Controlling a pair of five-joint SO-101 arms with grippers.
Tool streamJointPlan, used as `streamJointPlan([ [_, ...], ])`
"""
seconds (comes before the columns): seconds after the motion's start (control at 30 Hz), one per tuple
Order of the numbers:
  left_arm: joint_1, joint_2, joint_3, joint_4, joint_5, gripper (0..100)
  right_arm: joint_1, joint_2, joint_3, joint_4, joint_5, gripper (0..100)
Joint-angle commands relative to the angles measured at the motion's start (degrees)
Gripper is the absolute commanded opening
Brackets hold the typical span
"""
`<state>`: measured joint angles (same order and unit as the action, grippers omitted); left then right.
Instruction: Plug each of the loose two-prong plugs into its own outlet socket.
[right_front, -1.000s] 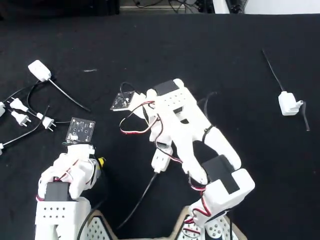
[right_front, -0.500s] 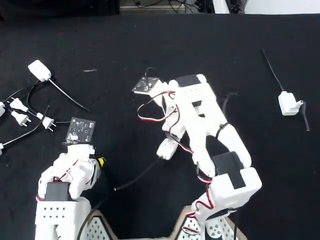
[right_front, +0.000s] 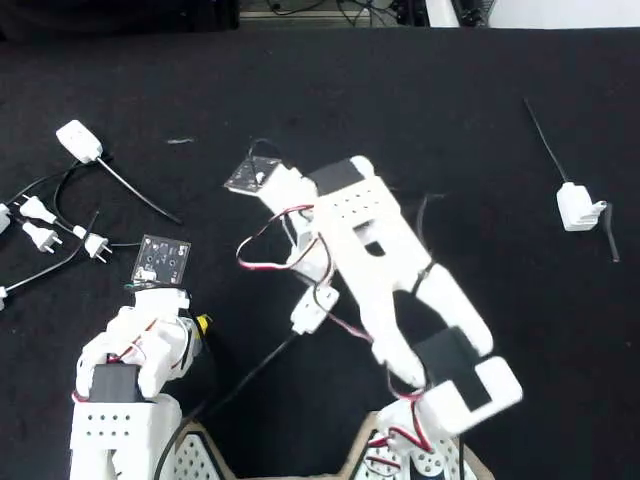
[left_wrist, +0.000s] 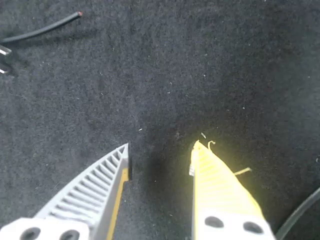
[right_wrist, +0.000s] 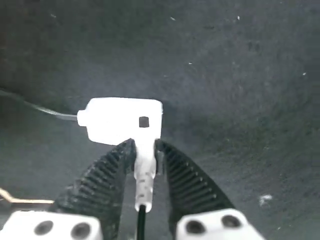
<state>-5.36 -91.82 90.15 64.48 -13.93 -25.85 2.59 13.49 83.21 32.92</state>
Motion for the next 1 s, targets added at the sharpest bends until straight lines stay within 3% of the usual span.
streamJointPlan([
  [0.0,-0.48,-0.53,-0.92,-0.79,-0.26,20,-2.73,-5.23,-0.66,4.04,-4.4,1.1],
  [0.23,-0.4,-0.53,-3.82,-0.35,-0.26,20,-2.2,-5.67,-1.36,8.0,-4.22,1.1],
  [0.37,0.31,-0.53,-7.87,-0.88,-0.53,20,2.11,-7.43,-1.89,10.29,-3.96,1.1],
  [0.63,17.45,0.18,-9.01,-0.35,-4.57,21,10.46,-23.34,3.3,13.01,-1.67,1.1],
  [0.97,27.38,7.91,-8.92,-3.25,-0.79,21,22.24,-38.2,17.98,5.01,-1.14,1.1],
])
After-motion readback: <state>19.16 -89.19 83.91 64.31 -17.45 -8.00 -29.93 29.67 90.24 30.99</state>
